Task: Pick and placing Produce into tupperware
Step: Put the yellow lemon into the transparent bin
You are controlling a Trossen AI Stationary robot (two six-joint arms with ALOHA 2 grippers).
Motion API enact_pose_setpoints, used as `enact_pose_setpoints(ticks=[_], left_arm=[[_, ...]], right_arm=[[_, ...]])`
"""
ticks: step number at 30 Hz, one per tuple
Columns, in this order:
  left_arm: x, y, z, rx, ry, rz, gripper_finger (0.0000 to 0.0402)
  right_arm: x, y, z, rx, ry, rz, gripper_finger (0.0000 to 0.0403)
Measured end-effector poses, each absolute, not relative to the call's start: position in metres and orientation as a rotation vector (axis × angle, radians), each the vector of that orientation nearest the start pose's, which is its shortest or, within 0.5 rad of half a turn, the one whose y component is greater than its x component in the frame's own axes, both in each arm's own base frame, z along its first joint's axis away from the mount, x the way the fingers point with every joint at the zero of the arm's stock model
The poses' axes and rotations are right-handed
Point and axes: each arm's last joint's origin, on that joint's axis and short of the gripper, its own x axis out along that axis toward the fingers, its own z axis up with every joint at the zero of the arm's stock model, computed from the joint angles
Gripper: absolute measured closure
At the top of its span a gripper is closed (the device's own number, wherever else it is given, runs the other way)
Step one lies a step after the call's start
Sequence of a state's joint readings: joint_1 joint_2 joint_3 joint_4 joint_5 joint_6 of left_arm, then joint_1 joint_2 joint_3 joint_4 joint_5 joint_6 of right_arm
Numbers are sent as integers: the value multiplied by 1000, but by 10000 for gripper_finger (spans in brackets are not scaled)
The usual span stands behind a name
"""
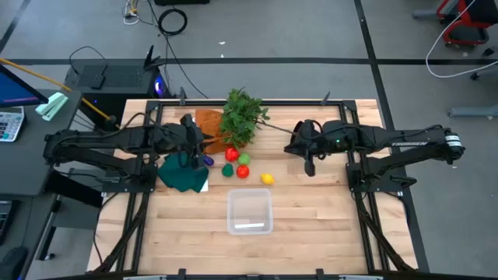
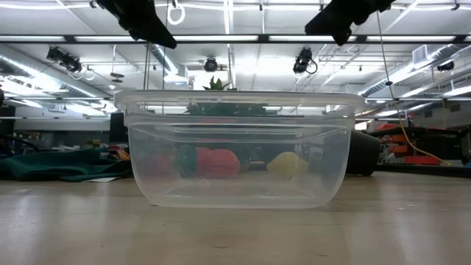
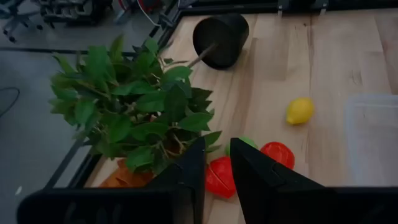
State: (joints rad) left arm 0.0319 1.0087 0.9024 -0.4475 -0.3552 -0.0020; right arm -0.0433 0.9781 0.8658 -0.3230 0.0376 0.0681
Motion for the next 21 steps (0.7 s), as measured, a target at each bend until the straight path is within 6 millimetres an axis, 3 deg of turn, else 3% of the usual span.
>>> enact_pose_setpoints(ticks=[9, 21], left_arm=[[213, 17, 292, 6, 692, 429, 302], [195, 25, 276, -129, 883, 587, 275]], right_arm=[[237, -12, 284, 76, 589, -107, 374], [257, -12, 258, 75, 695, -110, 324]])
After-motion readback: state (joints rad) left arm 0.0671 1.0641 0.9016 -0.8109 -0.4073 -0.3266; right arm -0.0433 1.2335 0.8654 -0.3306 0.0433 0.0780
